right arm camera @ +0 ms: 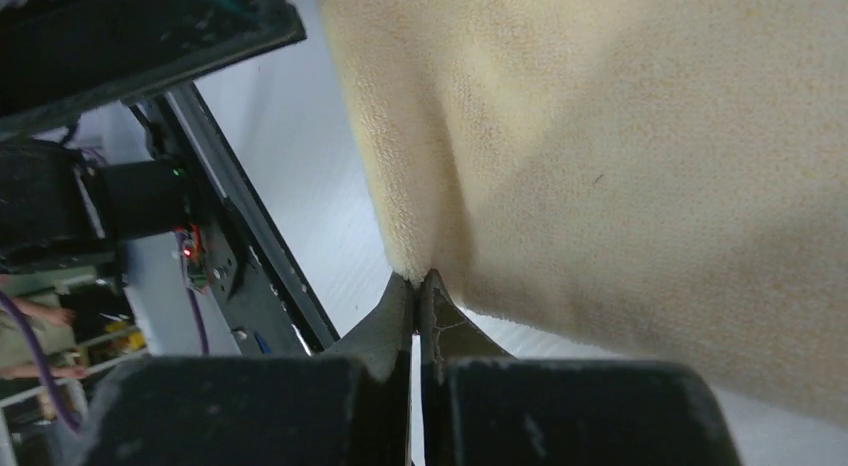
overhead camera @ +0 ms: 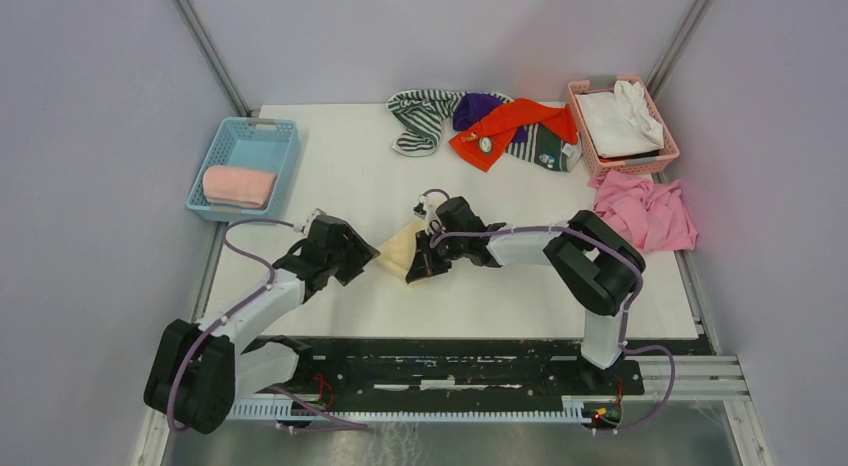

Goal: Roll the towels
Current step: Roll the towel at the center of the board.

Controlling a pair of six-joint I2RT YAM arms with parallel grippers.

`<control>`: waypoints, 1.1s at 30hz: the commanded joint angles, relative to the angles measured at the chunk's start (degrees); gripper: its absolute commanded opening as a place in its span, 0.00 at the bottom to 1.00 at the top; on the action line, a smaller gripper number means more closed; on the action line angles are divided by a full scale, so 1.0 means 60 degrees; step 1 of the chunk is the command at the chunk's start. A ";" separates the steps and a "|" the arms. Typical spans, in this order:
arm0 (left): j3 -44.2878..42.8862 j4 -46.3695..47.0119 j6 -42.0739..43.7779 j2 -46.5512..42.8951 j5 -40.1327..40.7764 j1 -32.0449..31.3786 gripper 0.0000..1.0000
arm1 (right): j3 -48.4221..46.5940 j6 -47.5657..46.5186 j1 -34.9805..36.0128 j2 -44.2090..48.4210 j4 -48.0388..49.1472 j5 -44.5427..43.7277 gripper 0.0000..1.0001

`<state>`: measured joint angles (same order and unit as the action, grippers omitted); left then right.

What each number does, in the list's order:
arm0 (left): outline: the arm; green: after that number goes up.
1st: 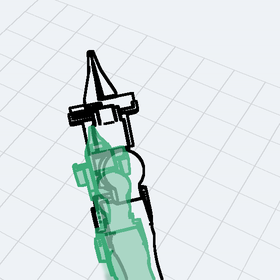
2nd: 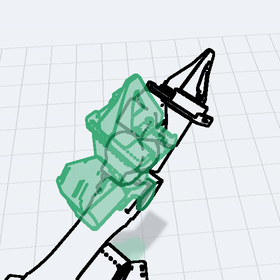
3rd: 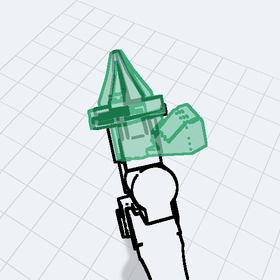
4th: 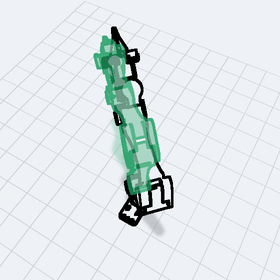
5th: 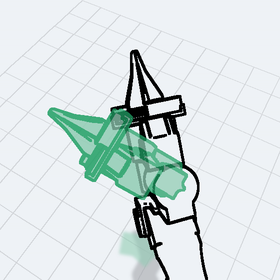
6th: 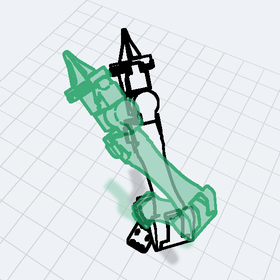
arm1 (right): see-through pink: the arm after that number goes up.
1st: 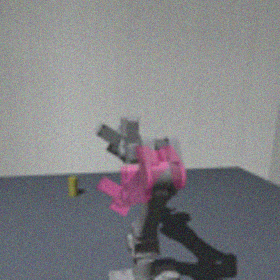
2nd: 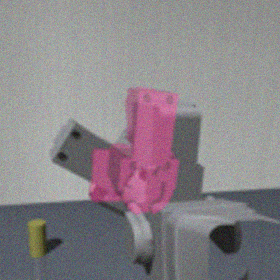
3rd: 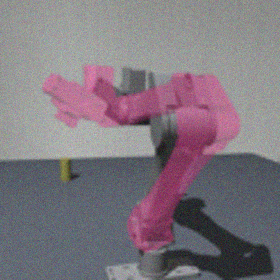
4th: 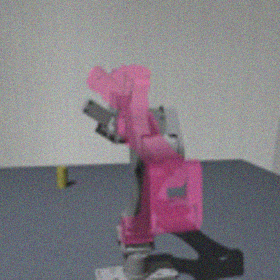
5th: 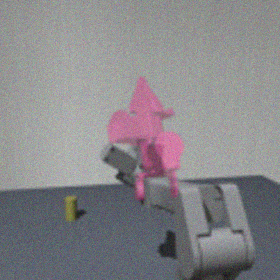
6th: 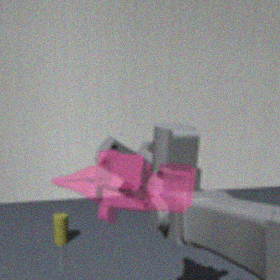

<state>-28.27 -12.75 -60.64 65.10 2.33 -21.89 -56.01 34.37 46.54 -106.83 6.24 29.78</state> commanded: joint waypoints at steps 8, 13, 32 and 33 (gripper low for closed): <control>0.1013 0.0590 0.0626 -0.1602 -0.0898 0.0439 0.78 | 0.0299 0.3633 -0.1220 -0.1574 0.3412 0.2489 0.00; 0.1258 0.1654 0.0751 -0.1282 -0.1670 0.0655 0.79 | 0.0629 0.4967 -0.1587 -0.2385 0.4747 0.2795 0.00; -0.0328 0.4541 0.1530 0.3360 -0.2892 0.0952 0.61 | 0.0598 0.5693 -0.2025 -0.3096 0.5106 0.3258 0.01; -0.0417 0.4555 0.1548 0.3507 -0.2874 0.0953 0.59 | 0.0594 0.5710 -0.2026 -0.3088 0.5124 0.3286 0.01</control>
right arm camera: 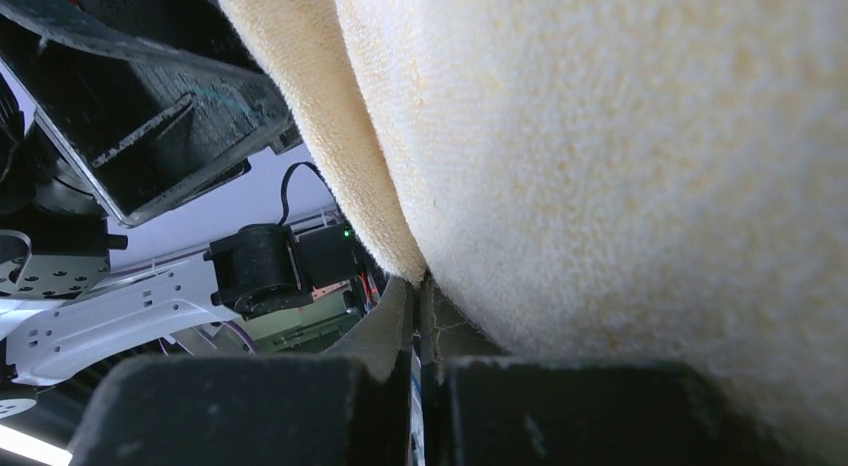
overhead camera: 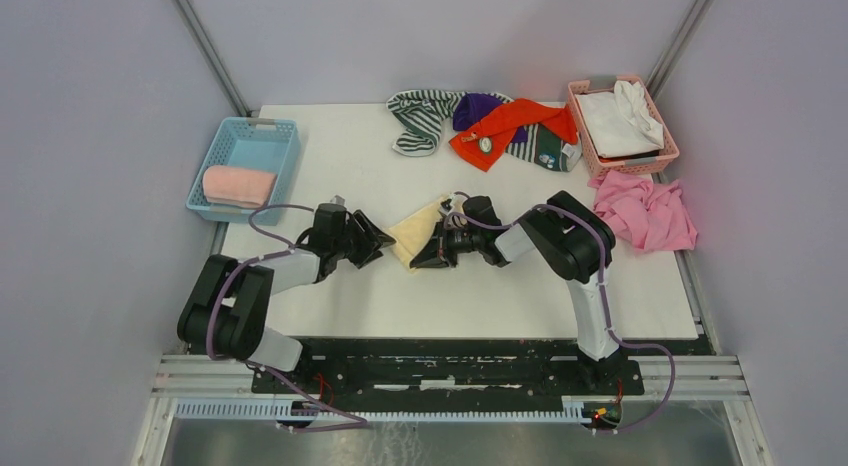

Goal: Roll the towels
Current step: Roll the towel at the center of the board.

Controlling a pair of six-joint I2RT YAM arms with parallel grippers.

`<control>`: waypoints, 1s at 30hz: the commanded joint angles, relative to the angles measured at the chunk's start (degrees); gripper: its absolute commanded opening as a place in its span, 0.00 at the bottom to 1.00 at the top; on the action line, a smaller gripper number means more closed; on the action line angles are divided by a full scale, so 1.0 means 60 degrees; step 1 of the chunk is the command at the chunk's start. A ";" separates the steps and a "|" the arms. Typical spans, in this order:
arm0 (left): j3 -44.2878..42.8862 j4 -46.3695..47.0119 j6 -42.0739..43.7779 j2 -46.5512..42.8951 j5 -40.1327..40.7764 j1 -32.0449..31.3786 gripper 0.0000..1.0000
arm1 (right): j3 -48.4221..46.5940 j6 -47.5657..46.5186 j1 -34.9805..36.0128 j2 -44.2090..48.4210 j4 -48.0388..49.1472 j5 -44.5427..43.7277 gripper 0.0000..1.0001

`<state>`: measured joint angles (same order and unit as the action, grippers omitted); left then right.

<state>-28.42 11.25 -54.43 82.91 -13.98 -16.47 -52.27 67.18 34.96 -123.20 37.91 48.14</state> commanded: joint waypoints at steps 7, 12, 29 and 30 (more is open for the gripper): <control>-0.1111 -0.0538 0.0735 0.1583 0.0567 0.0064 0.40 | -0.0039 0.0244 -0.0102 -0.0077 -0.0154 0.0275 0.04; -0.1327 -0.1153 0.0752 0.2392 0.0888 0.0021 0.33 | -0.0408 -0.1442 -0.0051 0.0770 -0.2432 -0.0128 0.14; -0.1552 -0.1846 0.0634 0.3092 0.1601 -0.0655 0.28 | -0.2902 -0.8630 0.2460 0.3994 -0.9816 -0.7994 0.37; -0.1571 -0.1876 0.0635 0.3070 0.1642 -0.0683 0.28 | -0.3058 -0.8781 0.2678 0.3929 -0.9773 -0.8397 0.36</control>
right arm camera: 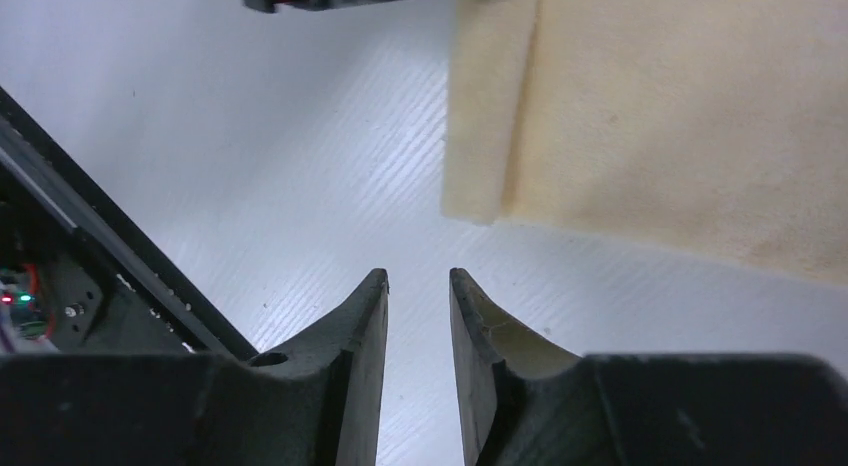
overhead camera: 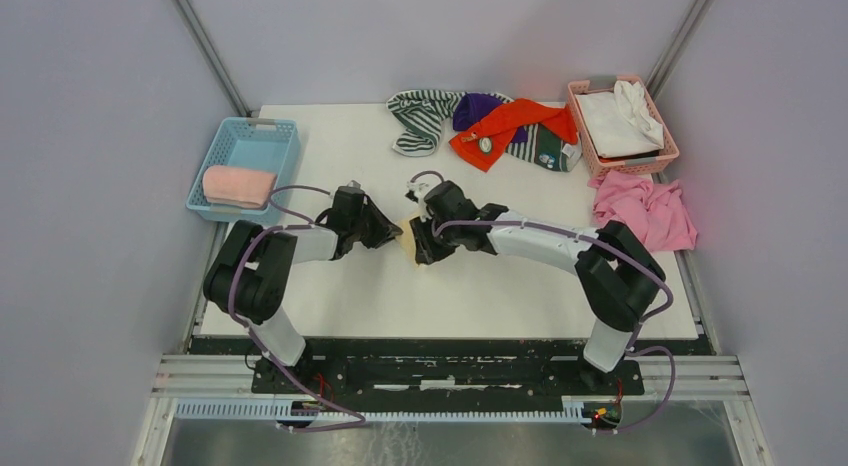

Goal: Roll the towels
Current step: Roll the towel at the center of the board.

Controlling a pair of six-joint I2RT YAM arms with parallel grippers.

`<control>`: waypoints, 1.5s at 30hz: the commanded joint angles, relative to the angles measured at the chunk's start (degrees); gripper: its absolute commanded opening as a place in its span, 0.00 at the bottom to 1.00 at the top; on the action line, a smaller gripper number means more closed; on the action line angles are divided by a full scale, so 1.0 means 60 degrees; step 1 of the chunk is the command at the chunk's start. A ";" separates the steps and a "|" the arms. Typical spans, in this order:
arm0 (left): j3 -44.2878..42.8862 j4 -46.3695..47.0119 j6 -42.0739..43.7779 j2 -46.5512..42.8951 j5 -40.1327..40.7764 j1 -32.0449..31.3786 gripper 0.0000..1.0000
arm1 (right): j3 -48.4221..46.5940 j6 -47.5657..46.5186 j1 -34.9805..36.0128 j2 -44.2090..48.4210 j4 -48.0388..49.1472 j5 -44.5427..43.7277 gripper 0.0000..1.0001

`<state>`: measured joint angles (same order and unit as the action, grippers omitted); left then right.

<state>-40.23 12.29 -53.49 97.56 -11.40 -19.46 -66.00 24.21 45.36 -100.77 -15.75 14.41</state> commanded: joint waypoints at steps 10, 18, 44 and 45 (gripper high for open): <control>0.0232 -0.2261 0.0471 0.0605 0.1484 -0.0419 0.28 | -0.1875 -0.2236 0.1949 -0.1256 -0.0432 -0.4479 0.32; 0.0221 -0.2326 0.0478 0.0586 0.1599 -0.0513 0.28 | -0.1859 -0.2328 0.2052 -0.2224 -0.0530 -0.5387 0.31; 0.1102 -0.3017 0.0449 -0.1047 0.1872 -0.0598 0.28 | -0.0922 -0.1847 0.2109 -0.1746 -0.1283 -0.2486 0.00; 0.1194 -0.3239 0.0449 -0.1424 0.1904 -0.0596 0.29 | -0.0889 -0.1677 0.2082 -0.1581 -0.1189 -0.1787 0.00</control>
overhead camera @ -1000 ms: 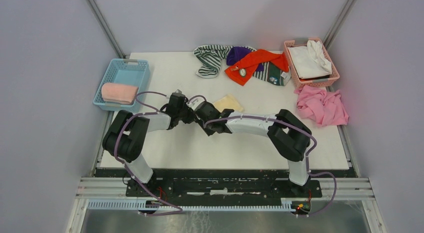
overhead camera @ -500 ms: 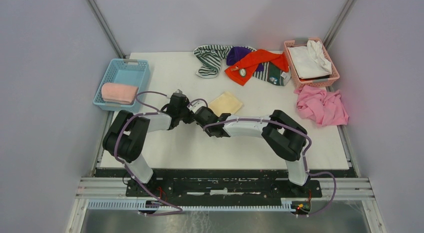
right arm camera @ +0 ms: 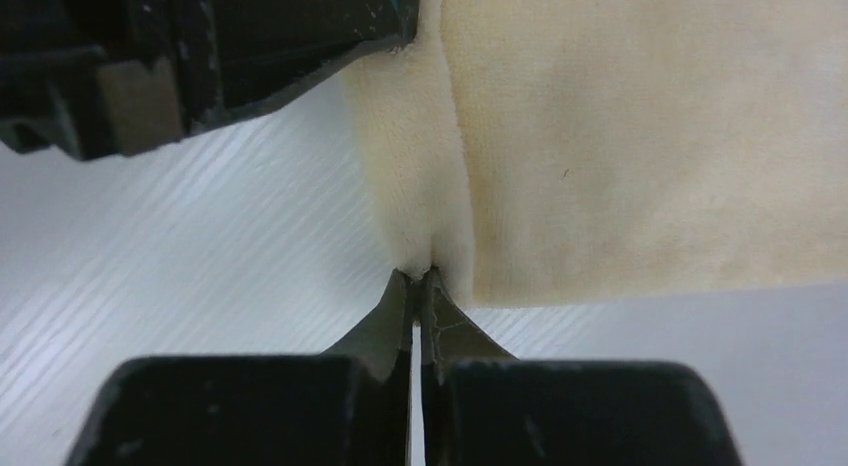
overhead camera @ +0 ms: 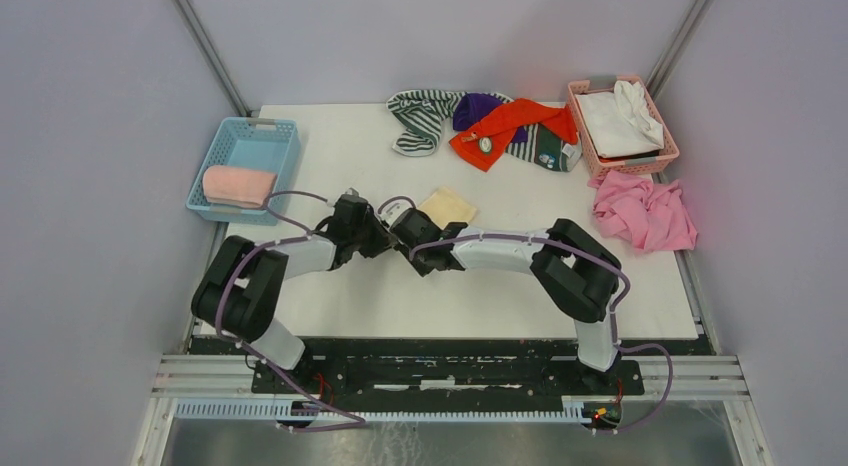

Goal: Roll the towels
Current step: Roll the towel at the center of the board.

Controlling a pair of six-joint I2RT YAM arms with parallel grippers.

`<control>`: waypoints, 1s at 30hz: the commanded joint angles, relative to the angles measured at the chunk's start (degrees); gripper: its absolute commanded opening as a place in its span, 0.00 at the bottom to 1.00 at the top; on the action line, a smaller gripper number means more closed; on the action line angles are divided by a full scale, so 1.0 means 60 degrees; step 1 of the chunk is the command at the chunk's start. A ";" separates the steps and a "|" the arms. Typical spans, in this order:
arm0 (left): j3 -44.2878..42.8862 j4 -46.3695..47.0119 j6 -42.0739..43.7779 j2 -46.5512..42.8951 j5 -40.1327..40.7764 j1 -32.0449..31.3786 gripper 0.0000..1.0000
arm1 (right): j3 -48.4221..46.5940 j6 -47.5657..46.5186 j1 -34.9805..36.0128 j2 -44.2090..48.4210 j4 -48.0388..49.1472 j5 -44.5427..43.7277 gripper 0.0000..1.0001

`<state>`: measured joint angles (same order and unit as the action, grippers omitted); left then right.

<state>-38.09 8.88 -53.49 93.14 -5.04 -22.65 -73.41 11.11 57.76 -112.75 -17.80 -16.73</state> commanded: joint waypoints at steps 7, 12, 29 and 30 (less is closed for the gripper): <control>0.0988 -0.4148 0.0427 -0.3247 0.1435 -0.0050 0.49 | 0.0866 0.2681 -0.0817 0.0703 0.1008 0.6820 0.00; 0.1114 -0.4836 0.0125 -0.4809 0.1676 0.0003 0.63 | 0.1804 0.5260 -0.1931 0.0330 0.3572 0.8919 0.00; 0.0762 -0.2240 -0.0423 -0.3535 -0.0216 0.0022 0.72 | 0.4871 1.2658 -0.3574 -0.2225 1.2603 1.0477 0.00; 0.0658 -0.2105 -0.0391 -0.3299 -0.0246 0.0025 0.72 | 0.4891 1.2676 -0.3582 -0.2271 1.2662 1.0484 0.01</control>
<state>-30.13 -10.83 -54.57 69.34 -4.60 -22.85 -46.30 77.34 37.17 -122.54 50.00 45.91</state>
